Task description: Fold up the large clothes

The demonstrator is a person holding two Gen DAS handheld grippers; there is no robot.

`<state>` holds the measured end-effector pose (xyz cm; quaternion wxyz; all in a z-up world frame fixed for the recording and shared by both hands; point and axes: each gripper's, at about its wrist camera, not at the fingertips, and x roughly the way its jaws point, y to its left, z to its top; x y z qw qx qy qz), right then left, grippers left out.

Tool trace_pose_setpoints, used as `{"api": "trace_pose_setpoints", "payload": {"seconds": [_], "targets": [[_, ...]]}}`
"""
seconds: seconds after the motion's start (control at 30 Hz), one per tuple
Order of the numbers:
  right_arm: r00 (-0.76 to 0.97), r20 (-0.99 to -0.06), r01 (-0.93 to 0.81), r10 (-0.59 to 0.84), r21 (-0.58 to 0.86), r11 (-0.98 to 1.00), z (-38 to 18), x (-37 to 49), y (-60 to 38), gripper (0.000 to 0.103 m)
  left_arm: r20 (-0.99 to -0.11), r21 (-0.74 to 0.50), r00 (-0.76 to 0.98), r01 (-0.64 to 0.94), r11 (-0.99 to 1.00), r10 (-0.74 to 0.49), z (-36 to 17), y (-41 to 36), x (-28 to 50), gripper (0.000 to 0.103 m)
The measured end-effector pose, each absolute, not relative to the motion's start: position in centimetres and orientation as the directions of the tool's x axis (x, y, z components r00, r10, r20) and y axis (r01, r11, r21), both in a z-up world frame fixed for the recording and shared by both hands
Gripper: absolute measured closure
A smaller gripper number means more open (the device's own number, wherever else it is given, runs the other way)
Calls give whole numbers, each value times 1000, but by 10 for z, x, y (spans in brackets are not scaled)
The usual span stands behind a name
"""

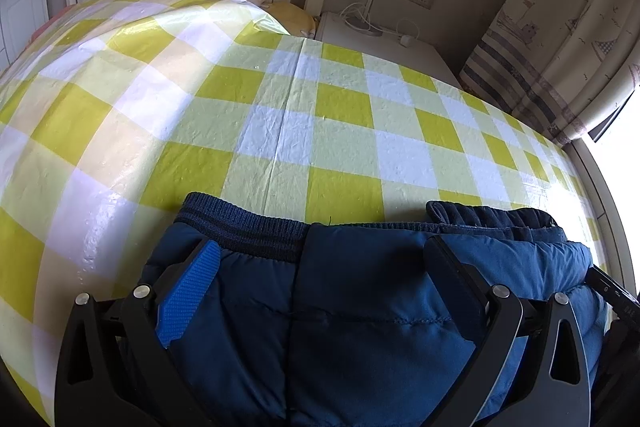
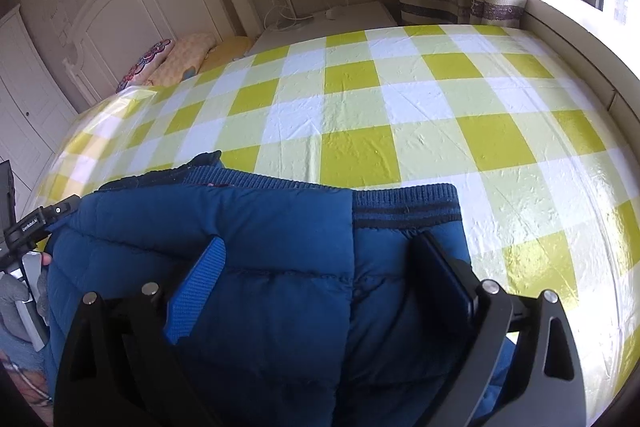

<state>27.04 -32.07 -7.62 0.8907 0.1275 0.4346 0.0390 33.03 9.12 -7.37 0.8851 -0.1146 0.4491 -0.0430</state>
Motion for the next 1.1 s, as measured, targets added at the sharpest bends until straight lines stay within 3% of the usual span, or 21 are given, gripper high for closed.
{"api": "trace_pose_setpoints", "payload": {"seconds": [0.13,0.27,0.37,0.43,0.77,0.9,1.1], "targets": [[637,-769,102,45,142,985,-58,265,-310,12,-796,-212,586,-41,976,-148,-62,90,322,5],[706,-699,-98,112,61,993,-15,231,-250,11,-733,-167,656,82,983,-179,-29,59,272,5],[652,-746,-256,136,-48,965,-27,217,-197,8,-739,-65,659,133,989,-137,-35,28,248,5],[595,-797,-308,103,-108,945,-56,215,-174,4,-775,58,629,155,986,-54,-67,5,243,4],[610,-781,-275,136,-48,960,-66,217,-186,3,-755,10,649,149,989,-91,-71,15,243,4],[662,-746,-204,76,-81,976,-46,205,-207,4,-739,-15,666,132,991,-100,-54,28,228,4],[662,-749,-54,31,-6,999,-53,179,-279,3,-720,9,694,-2,1000,8,-60,83,204,4]]}}
